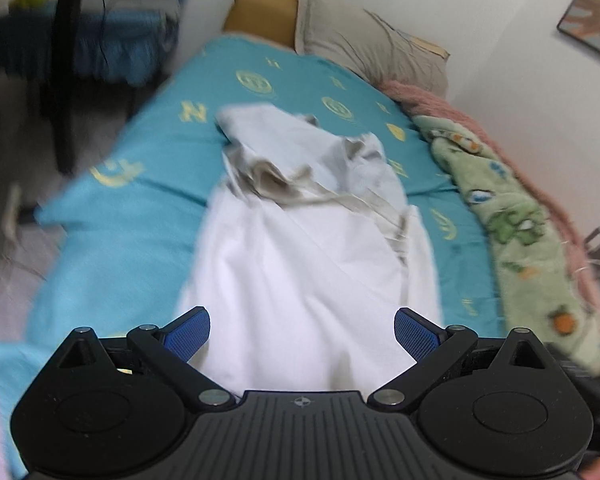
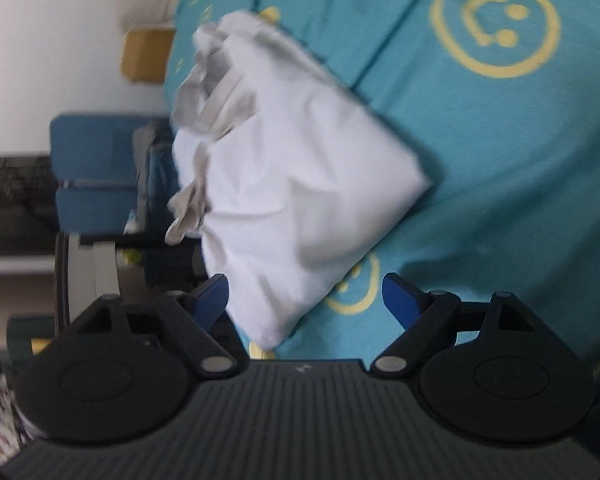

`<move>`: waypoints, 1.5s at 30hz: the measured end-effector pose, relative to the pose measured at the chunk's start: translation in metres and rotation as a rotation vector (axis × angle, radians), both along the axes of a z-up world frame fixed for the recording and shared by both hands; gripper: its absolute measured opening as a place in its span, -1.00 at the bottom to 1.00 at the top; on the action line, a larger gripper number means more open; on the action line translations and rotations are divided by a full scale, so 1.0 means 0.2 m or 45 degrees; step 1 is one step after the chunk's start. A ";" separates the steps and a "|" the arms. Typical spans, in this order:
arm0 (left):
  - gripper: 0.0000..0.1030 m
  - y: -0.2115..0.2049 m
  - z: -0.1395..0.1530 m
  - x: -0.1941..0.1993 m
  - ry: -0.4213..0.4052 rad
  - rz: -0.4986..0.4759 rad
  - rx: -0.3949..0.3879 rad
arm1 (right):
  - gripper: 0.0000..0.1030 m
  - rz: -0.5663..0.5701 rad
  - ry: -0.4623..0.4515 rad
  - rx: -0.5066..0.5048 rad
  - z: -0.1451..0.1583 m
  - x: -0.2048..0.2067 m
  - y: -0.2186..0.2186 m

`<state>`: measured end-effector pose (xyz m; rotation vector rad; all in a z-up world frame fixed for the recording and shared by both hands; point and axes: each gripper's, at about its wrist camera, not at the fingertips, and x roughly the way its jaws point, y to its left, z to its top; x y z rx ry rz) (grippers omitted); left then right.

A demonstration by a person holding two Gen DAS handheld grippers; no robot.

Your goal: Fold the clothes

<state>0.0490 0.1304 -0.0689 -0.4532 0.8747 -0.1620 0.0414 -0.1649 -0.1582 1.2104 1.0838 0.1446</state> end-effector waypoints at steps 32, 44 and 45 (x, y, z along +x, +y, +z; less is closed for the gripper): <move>0.15 0.12 -0.45 0.14 0.185 0.377 -0.629 | -0.84 -0.250 -0.271 -0.097 0.13 0.08 -0.13; -0.86 0.15 -0.26 0.10 -0.027 0.383 -0.483 | -0.84 -0.205 -0.318 -0.161 0.16 0.06 -0.11; -0.87 0.14 -0.22 0.09 -0.063 0.375 -0.472 | -0.84 -0.199 -0.332 -0.166 0.17 0.06 -0.11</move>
